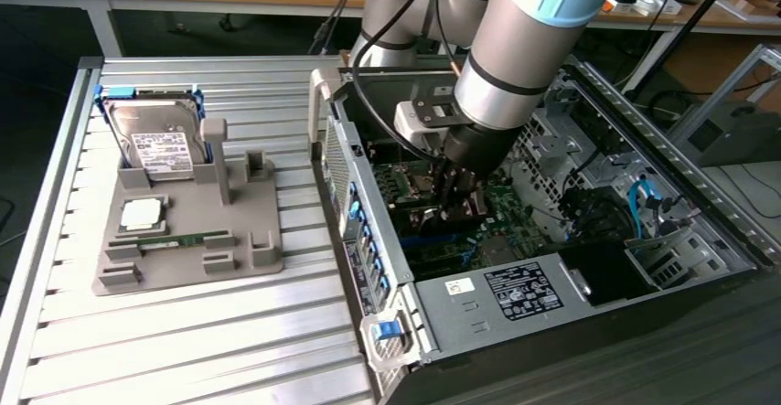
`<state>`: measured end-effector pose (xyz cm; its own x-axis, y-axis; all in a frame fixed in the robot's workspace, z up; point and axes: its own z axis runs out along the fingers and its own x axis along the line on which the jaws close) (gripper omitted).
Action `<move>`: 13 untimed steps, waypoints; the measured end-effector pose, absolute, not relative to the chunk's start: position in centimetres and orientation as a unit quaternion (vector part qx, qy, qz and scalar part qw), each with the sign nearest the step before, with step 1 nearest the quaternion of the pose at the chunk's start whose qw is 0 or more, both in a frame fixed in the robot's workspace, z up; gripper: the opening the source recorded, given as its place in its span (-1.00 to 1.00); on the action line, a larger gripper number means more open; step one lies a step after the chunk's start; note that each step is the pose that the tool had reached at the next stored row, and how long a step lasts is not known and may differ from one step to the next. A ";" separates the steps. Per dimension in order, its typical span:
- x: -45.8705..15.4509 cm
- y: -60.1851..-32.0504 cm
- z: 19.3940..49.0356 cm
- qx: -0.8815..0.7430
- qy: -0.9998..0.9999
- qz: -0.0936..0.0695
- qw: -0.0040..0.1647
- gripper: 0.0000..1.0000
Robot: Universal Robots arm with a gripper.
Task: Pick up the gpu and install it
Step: 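Insert the gpu into the slot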
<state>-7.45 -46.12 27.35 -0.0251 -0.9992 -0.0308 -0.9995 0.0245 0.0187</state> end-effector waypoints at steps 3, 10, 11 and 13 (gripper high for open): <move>-7.5 -46.1 27.3 -0.698 0.716 0.018 0.005 -0.47; -7.5 -46.2 27.2 -0.698 0.716 0.018 0.005 -0.47; -7.5 -46.2 27.2 -0.698 0.716 0.018 0.005 -0.47; -7.5 -46.3 27.2 -0.698 0.716 0.017 0.005 -0.47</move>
<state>-7.45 -46.26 27.21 -0.0251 -0.9992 -0.0309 -0.9995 0.0246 0.0187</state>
